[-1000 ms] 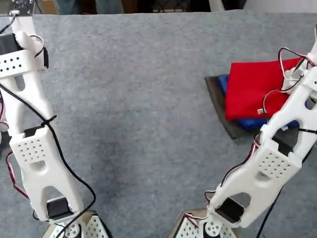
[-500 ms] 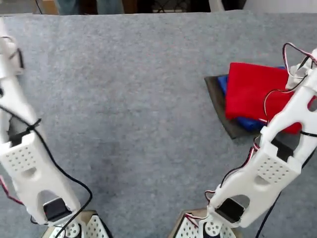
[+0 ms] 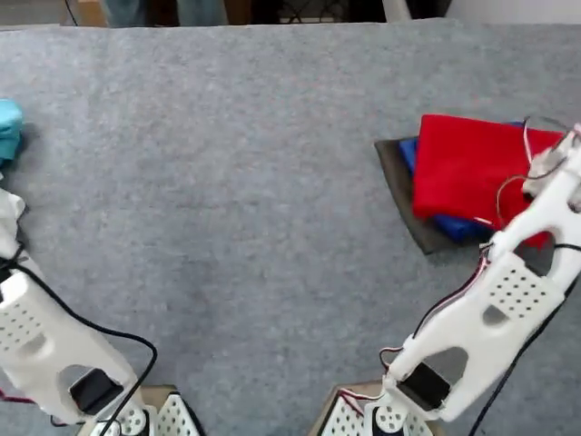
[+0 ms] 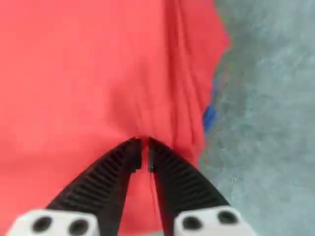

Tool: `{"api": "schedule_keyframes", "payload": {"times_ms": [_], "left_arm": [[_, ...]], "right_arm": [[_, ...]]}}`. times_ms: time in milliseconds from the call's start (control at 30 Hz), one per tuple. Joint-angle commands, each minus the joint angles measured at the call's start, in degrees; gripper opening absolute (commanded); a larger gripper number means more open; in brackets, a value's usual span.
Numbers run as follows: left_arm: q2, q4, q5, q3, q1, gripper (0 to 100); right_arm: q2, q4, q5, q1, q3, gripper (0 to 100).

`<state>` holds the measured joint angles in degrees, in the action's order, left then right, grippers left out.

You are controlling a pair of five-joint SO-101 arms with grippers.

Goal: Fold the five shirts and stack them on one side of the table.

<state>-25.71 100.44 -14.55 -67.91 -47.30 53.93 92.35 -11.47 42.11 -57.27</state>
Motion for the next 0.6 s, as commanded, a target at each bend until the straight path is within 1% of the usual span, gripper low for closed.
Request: {"api": "schedule_keyframes", "payload": {"times_ms": [0, 167, 267, 333, 567], "left_arm": [[4.04, 0.44, 0.62, 2.51, -2.77, 3], [8.35, 0.44, 0.53, 7.16, -7.25, 3], [11.69, 0.44, 0.44, 9.01, -9.89, 3], [13.45, 0.44, 0.44, 10.42, -11.12, 3], [16.88, 0.44, 0.35, 19.03, -13.67, 3]], "right_arm": [[6.64, -3.6, 0.26, 1.41, -3.56, 2.5], [8.75, -1.93, 0.26, 1.23, -12.62, 2.8], [8.22, 3.87, 0.18, 1.23, -20.79, 2.8], [8.13, 8.44, -1.14, 0.7, -26.59, 2.8], [7.6, 8.79, -1.76, -0.7, -39.08, 2.8]]}}
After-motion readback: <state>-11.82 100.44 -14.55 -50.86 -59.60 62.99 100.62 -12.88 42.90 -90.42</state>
